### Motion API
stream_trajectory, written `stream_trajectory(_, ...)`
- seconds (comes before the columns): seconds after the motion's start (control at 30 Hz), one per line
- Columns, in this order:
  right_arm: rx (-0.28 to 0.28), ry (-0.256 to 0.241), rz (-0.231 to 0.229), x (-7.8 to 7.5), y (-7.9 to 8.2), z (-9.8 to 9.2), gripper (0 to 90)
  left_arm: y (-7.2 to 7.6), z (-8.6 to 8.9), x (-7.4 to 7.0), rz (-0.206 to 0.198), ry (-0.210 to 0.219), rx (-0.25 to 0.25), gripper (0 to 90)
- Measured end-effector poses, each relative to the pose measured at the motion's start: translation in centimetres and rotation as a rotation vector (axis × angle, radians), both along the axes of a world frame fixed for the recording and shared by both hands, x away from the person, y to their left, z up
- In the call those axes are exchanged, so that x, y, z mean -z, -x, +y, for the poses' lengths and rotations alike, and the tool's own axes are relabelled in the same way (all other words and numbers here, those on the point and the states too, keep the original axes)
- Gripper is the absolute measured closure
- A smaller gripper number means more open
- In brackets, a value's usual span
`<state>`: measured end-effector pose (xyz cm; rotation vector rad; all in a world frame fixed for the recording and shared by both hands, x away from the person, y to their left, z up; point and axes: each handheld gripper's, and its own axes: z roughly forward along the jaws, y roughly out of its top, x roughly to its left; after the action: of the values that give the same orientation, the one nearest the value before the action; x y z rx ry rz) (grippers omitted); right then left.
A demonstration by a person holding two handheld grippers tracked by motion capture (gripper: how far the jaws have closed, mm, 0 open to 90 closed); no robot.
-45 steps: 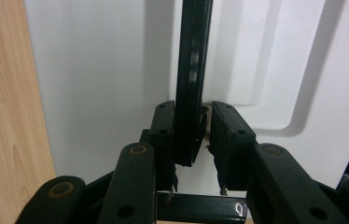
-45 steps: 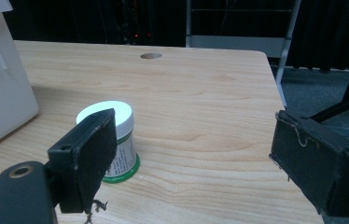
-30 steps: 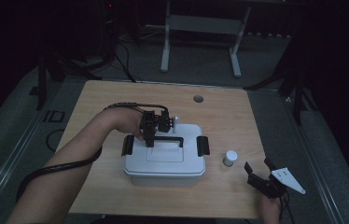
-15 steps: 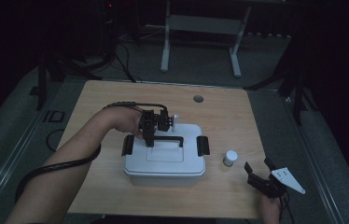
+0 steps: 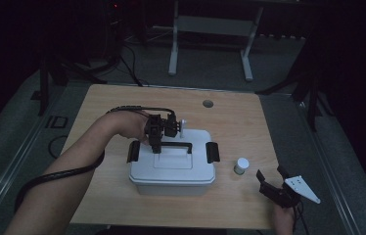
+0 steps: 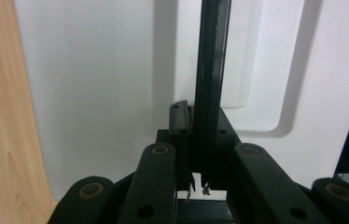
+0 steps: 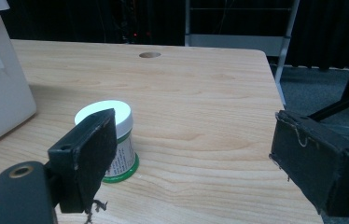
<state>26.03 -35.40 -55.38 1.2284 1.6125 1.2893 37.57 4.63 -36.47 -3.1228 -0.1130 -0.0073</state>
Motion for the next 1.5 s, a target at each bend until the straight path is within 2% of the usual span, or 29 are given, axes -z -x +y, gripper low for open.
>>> stream_trajectory(0.17,0.001,-0.001,0.001,0.0,0.0,0.0,13.8,0.0,0.0,-0.4,0.006,-0.006,-0.021,83.4)
stream_trajectory(0.2,0.001,-0.002,0.002,0.0,0.0,0.0,13.9,0.0,0.0,-0.5,-0.003,-0.009,-0.008,83.4)
stream_trajectory(0.23,0.001,-0.003,0.002,0.0,0.0,0.0,13.8,0.1,0.0,-0.6,-0.011,-0.008,-0.015,83.4)
stream_trajectory(0.3,0.001,-0.004,0.001,0.0,0.0,0.0,13.8,0.0,0.1,-1.1,-0.01,-0.003,-0.009,83.5)
stream_trajectory(0.63,0.0,0.0,0.0,0.0,0.0,0.0,13.9,0.3,1.2,-3.4,-0.043,0.004,-0.043,83.4)
stream_trajectory(0.67,0.0,-0.001,0.001,0.0,0.0,0.0,13.9,0.4,1.7,-3.9,-0.041,0.021,-0.053,83.4)
stream_trajectory(0.83,0.001,0.002,0.002,0.0,0.0,0.1,13.9,0.5,2.8,-4.9,-0.047,0.043,-0.074,83.4)
stream_trajectory(1.07,0.002,0.004,0.002,0.0,0.0,0.1,13.9,0.9,5.0,-5.5,-0.06,0.029,-0.114,83.4)
stream_trajectory(1.23,0.002,0.005,0.002,0.0,0.0,0.1,13.9,1.0,6.4,-5.7,-0.062,0.038,-0.14,83.4)
stream_trajectory(1.5,0.004,0.009,0.001,0.0,0.0,0.1,13.9,1.4,10.1,-6.3,-0.073,0.034,-0.223,83.4)
